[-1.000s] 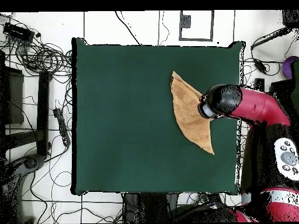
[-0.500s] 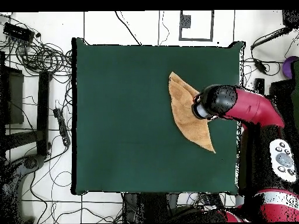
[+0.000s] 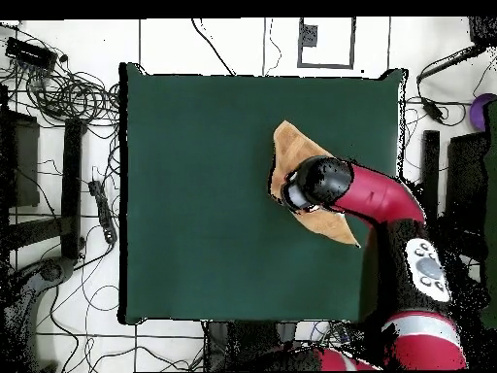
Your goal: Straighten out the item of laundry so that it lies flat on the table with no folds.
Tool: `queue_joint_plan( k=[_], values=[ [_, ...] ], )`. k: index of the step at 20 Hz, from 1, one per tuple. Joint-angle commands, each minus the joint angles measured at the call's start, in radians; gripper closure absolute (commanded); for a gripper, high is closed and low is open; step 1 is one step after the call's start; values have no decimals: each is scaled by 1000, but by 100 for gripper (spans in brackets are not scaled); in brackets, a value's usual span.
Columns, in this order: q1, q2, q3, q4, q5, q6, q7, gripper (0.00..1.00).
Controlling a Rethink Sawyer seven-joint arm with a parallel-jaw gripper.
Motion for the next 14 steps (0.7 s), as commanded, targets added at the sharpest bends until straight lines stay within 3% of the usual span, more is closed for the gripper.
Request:
queue_joint_plan(
  k=[1, 11, 14],
  values=[
    [119, -15, -14, 231, 131, -81, 367, 100],
    [168, -56, -47, 349, 235, -104, 348, 100],
    [174, -33, -31, 414, 275, -233, 368, 100]
  ],
)
